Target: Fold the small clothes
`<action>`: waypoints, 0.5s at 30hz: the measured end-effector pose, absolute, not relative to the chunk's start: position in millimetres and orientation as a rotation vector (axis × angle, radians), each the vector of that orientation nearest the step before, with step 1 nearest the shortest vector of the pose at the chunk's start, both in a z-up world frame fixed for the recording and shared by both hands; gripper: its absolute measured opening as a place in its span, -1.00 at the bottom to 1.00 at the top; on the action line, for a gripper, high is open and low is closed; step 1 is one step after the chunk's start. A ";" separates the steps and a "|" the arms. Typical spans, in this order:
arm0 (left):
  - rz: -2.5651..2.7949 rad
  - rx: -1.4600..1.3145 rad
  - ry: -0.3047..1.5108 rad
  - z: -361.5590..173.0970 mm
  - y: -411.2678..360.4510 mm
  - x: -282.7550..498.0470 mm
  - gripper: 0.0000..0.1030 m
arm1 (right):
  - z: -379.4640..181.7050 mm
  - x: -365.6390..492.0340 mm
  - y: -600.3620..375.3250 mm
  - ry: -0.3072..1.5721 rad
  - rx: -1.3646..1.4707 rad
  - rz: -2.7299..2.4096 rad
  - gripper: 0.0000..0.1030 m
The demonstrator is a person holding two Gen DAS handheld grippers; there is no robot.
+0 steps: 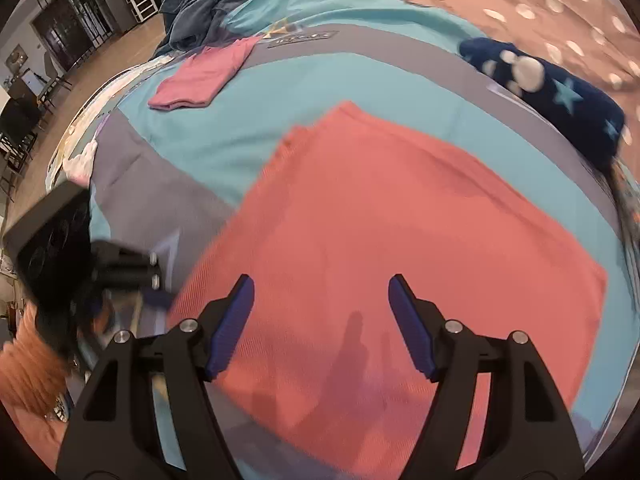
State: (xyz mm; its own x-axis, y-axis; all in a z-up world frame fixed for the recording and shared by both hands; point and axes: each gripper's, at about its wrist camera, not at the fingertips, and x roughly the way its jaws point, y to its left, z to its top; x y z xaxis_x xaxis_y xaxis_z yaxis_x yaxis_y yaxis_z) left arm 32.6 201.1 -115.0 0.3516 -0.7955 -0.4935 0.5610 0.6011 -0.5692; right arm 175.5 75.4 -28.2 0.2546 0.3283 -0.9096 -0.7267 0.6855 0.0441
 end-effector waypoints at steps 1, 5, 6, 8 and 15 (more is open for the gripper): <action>-0.890 -0.332 0.819 -113.6 203.8 31.5 0.10 | -28.3 181.1 84.9 1.091 -0.440 0.737 0.38; -0.887 -0.333 0.822 -114.2 206.3 27.9 0.05 | -30.2 208.3 131.7 1.075 -0.495 0.702 0.36; -0.884 -0.328 0.822 -114.0 206.7 26.2 -0.13 | -31.7 214.6 139.8 1.080 -0.508 0.697 0.32; -0.896 -0.339 0.834 -116.2 205.9 20.7 -0.36 | -39.1 228.3 158.4 1.125 -0.536 0.665 0.14; -0.905 -0.430 0.857 -126.2 213.2 17.7 -0.48 | -72.1 247.5 204.2 1.224 -0.667 0.548 0.01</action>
